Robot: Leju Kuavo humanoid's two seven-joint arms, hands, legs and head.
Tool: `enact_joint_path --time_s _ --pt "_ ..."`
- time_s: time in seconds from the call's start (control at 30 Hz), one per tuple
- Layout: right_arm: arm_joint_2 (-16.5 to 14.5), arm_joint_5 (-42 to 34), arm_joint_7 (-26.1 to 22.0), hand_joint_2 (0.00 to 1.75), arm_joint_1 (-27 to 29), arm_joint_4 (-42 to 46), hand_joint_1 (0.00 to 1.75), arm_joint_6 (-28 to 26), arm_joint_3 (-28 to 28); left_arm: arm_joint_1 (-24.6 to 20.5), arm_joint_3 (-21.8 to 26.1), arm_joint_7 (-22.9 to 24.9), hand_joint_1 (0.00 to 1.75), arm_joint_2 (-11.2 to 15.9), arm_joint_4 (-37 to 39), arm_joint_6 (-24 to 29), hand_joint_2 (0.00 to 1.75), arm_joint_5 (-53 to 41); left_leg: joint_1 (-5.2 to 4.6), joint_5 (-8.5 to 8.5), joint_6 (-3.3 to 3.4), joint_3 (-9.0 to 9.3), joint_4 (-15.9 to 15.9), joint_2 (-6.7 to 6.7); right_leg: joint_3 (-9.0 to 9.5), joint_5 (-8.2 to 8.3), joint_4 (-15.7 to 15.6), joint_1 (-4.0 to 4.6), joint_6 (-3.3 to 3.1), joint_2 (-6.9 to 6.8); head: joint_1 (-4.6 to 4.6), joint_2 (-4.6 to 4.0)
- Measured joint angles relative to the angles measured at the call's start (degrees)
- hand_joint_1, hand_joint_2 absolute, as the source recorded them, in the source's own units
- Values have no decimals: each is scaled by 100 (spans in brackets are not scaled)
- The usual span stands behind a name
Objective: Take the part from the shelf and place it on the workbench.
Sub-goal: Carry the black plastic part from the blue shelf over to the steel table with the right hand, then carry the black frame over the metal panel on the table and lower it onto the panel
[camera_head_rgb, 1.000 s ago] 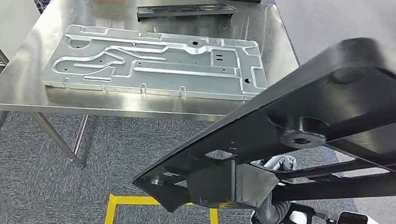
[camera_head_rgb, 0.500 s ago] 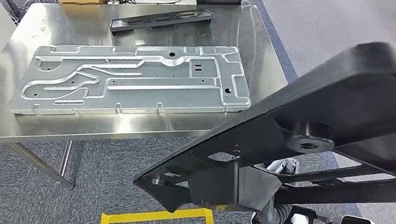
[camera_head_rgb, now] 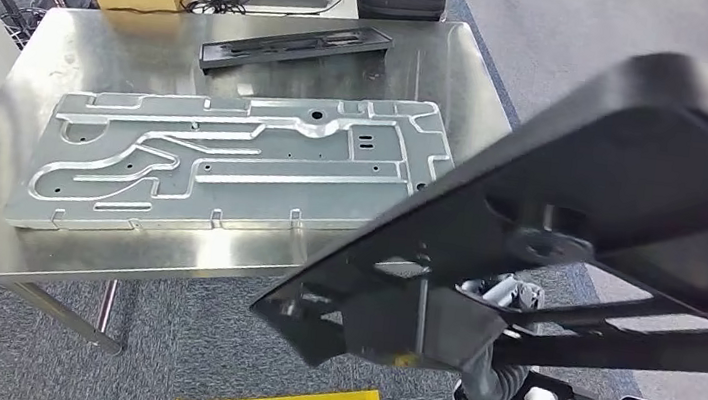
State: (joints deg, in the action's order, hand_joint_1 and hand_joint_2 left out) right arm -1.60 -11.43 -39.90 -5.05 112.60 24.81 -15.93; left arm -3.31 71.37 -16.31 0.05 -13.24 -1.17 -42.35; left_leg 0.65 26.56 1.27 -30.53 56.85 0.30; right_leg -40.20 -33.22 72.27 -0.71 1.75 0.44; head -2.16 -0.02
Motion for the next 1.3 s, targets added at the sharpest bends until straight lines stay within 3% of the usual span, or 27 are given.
enact_joint_path --time_s 0.1,0.17,0.3,0.37,0.43,0.47,0.5,0.57,0.6,0.67,0.8,0.87,0.93,0.97,1.0,1.03,1.1,1.13,1.17,1.3 --pt "14 378 21 175 -437 -378 169 -533 30 -26 1 -1 0 -3 0 0 0 -69 2 136 -73 160 6 12 243 767 -1023 -4 -42 -36 1 0" --pt "39 607 41 175 -824 -808 169 -833 102 -71 1 -1 0 -3 -1 -5 0 -82 -5 202 -144 197 13 25 328 991 -1367 32 -119 -45 1 0" --pt "109 1311 150 175 -1641 -1760 169 -1504 182 -108 1 -15 0 -5 1 -79 0 -116 2 309 -274 187 192 27 389 1006 -1411 38 -293 -14 1 0" --pt "125 1888 271 175 -2120 -2303 169 -2045 170 -127 1 -37 0 -9 2 -117 0 -149 19 568 -304 -108 730 17 427 992 -1429 41 -353 -11 1 0" --pt "127 2663 520 175 -2573 -2882 169 -2667 98 -126 1 -61 0 -10 2 -138 0 -183 22 831 -329 -568 1448 14 431 966 -1423 69 -391 -4 1 0" --pt "126 3090 657 175 -2783 -3179 169 -2948 24 -121 2 -70 0 -9 2 -150 0 -201 22 849 -333 -732 1631 14 437 952 -1417 86 -403 2 1 0" --pt "120 3502 784 175 -2980 -3459 169 -3180 -74 -119 1 -77 0 -9 2 -163 0 -225 21 751 -324 -798 1606 13 448 937 -1409 103 -411 11 0 0" --pt "84 4252 1011 175 -3368 -3979 169 -3498 -333 -122 0 -92 0 -7 2 -189 0 -271 5 251 -263 -643 975 13 488 896 -1393 130 -416 26 0 0" --pt "58 4609 1131 175 -3565 -4245 169 -3613 -486 -130 -2 -98 0 0 2 -199 0 -300 -12 53 -221 -531 617 15 507 882 -1387 141 -411 30 1 0" --pt "13 5276 1369 175 -3945 -4799 169 -3784 -801 -151 -7 -110 0 12 3 -217 0 -358 -52 -131 -146 -399 187 14 507 867 -1382 149 -377 31 1 0" --pt "-88 6397 1814 175 -4537 -5858 169 -3896 -1424 -164 -38 -148 0 27 4 -234 0 -467 -22 -224 -55 -345 55 5 479 798 -1324 158 -254 16 1 0" --pt "-139 6905 2031 175 -4798 -6376 169 -3939 -1728 -187 -69 -172 0 24 4 -242 0 -514 10 -255 -24 -315 2 7 262 541 -869 129 -176 5 2 0" --pt "-194 7294 2205 175 -4965 -6857 169 -3996 -1993 -197 -105 -179 0 22 4 -245 0 -547 13 -247 -14 -311 0 2 -147 229 -90 74 -105 -4 2 0" --pt "-226 7459 2283 175 -5008 -7068 169 -4018 -2117 -197 -122 -179 0 22 4 -246 0 -559 18 -237 -18 -307 4 -3 -304 178 176 46 -77 -9 2 0" --pt "-254 7617 2357 175 -5040 -7261 169 -4029 -2237 -196 -137 -179 0 21 4 -246 0 -568 25 -223 -30 -299 11 -10 -357 245 223 21 -55 -14 2 0" --pt "-283 7760 2424 175 -5068 -7430 169 -4038 -2348 -195 -145 -179 0 21 4 -246 0 -573 35 -204 -48 -284 22 -18 -291 416 34 1 -40 -20 2 0" --pt "-353 8024 2545 175 -5143 -7754 169 -4070 -2553 -197 -154 -180 0 21 4 -246 0 -587 45 -145 -105 -255 57 -28 65 833 -742 -19 -36 -43 2 0" --pt "-399 8133 2592 175 -5185 -7899 169 -4098 -2643 -202 -156 -181 0 22 4 -246 0 -594 39 -116 -138 -254 81 -27 211 949 -1067 -15 -58 -51 1 0" --pt "-441 8235 2633 175 -5217 -8035 169 -4133 -2727 -209 -157 -186 0 22 4 -246 0 -601 30 -96 -171 -256 96 -24 298 991 -1264 -6 -89 -55 0 0" --pt "-554 8457 2731 175 -5242 -8425 169 -4292 -2943 -216 -159 -201 0 16 6 -257 0 -621 47 -13 -299 -257 135 -12 351 955 -1373 18 -259 -44 0 0"
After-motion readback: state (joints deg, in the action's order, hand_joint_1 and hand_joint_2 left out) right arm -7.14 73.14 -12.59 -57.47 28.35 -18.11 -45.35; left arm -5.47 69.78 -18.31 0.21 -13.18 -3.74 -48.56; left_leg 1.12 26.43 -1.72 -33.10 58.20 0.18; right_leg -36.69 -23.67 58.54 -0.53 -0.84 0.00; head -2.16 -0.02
